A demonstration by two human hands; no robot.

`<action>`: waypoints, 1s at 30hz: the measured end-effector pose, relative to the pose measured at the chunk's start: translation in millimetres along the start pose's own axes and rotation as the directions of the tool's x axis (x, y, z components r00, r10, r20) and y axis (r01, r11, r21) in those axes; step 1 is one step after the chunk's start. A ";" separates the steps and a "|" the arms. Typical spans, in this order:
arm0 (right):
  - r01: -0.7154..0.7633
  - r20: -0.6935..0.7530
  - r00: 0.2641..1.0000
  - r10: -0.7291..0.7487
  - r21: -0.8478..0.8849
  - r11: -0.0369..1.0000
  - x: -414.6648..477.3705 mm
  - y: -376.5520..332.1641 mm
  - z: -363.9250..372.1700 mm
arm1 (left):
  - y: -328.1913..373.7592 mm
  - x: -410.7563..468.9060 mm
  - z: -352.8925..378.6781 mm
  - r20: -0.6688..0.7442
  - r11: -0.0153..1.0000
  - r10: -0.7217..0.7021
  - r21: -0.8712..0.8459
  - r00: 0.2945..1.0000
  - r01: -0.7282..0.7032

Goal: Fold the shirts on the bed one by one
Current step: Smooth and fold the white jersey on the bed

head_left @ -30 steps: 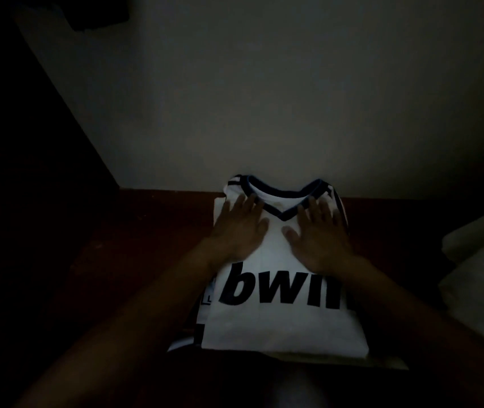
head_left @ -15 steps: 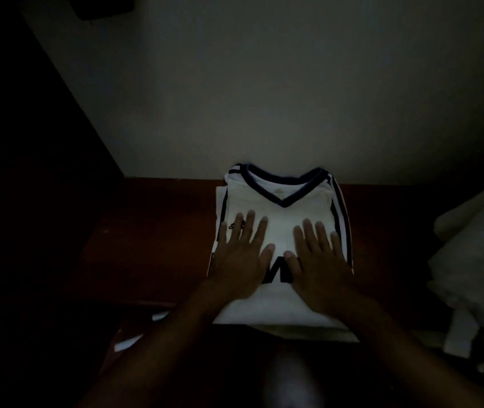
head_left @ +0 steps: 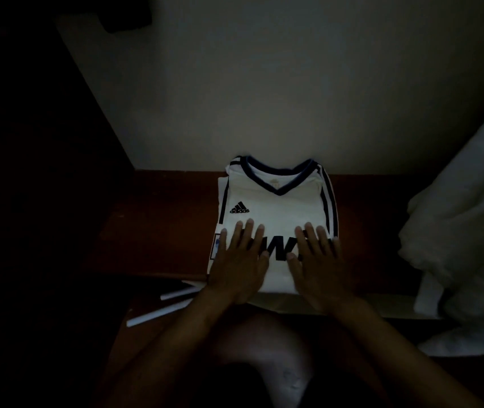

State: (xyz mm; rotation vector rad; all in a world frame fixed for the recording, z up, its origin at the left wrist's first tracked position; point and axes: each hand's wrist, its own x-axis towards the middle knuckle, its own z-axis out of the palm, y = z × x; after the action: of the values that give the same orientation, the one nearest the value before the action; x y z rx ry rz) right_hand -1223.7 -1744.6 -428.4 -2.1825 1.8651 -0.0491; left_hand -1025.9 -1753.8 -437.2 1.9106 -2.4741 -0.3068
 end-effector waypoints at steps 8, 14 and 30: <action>-0.052 -0.043 0.998 0.052 -0.021 0.998 -27.8 3.0 -32.3 | -4.8 -20.4 -40.0 -0.040 0.999 -0.034 0.021 0.999 0.035; -0.039 -0.101 0.994 0.036 -0.025 0.999 -71.5 -12.0 -74.5 | 19.6 -57.7 -83.6 -0.088 0.999 -0.044 0.006 0.995 0.044; -0.359 -0.133 0.921 0.365 0.064 0.931 -311.7 -71.9 -319.0 | 141.5 -205.8 -350.3 -0.044 0.966 0.230 0.133 0.972 -0.223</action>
State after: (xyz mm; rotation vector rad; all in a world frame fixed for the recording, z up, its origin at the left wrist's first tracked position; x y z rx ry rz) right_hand -1271.1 -1489.0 -58.9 -1.8151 2.2985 -0.1714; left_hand -1066.2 -1576.3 -47.4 1.6238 -2.6971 -0.0905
